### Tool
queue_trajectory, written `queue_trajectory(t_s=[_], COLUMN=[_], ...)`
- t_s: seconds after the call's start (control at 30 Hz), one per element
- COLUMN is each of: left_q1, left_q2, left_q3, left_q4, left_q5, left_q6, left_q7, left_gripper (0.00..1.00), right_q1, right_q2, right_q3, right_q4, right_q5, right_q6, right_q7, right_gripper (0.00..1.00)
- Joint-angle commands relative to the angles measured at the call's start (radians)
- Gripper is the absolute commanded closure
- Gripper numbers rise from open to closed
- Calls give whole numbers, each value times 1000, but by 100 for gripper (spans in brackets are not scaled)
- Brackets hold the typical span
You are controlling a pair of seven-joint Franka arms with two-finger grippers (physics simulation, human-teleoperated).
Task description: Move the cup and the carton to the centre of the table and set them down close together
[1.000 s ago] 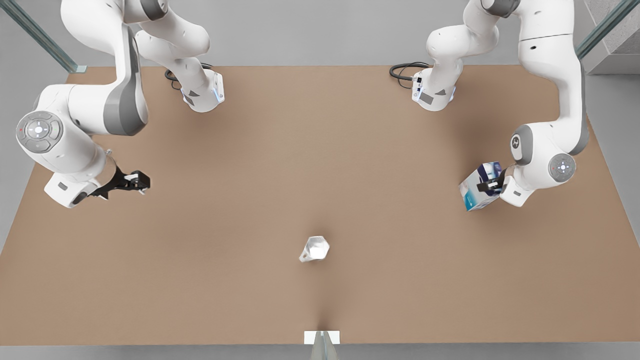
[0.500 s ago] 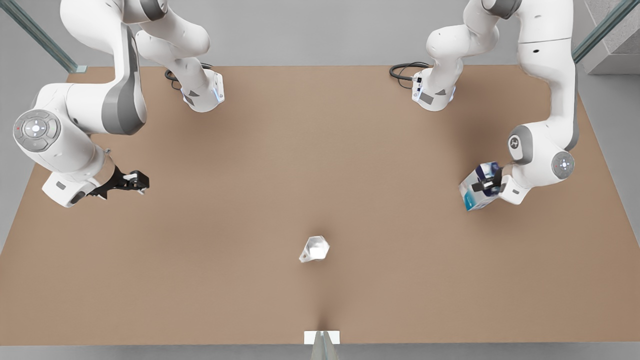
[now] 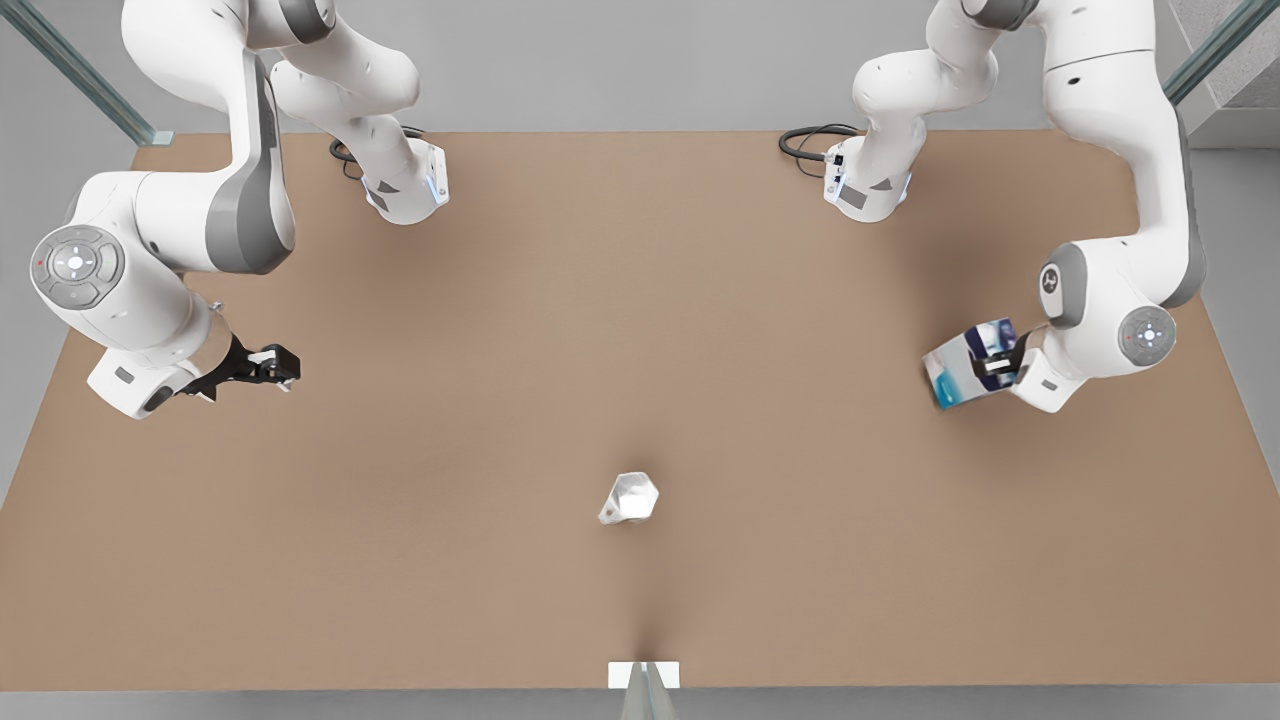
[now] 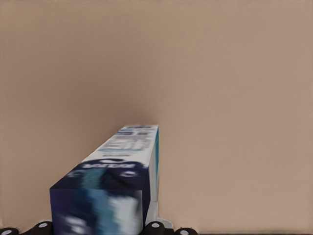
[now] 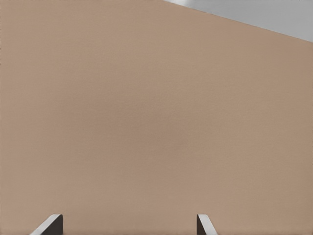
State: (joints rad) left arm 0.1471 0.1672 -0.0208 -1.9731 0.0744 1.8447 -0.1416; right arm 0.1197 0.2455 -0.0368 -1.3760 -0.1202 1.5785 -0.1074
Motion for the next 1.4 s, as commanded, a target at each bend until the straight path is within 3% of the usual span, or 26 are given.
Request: queue_trajectory(t_s=[0.0,0.17,0.37,0.57,0.9,1.0,1.37], left_q1=[-1,-17,-41,-334,-650,-761,-831], left_q2=[0,-2,44,259,428,497,577], left_q3=[-1,-80,-275,-274,-257,-149,-131], left_q4=[11,160,270,520,750,839,833], left_q5=[-13,-11,59,68,-36,-56,-53], left_q6=[-12,-33,7,4,-39,-38,28], left_q7=[1,324,974,1122,870,809,830], left_gripper=[42,44,44,43,43,43,40], right_q1=[0,-2,0,2,2,2,12], right_q2=[0,0,1,1,1,0,0], right_q3=[0,0,0,0,0,2,2], right_q4=[0,3,0,0,0,3,0], right_q5=[1,4,4,5,7,7,4], right_q6=[0,3,3,5,5,5,3], right_q7=[0,0,0,2,2,0,0], right_gripper=[0,0,0,0,0,0,0])
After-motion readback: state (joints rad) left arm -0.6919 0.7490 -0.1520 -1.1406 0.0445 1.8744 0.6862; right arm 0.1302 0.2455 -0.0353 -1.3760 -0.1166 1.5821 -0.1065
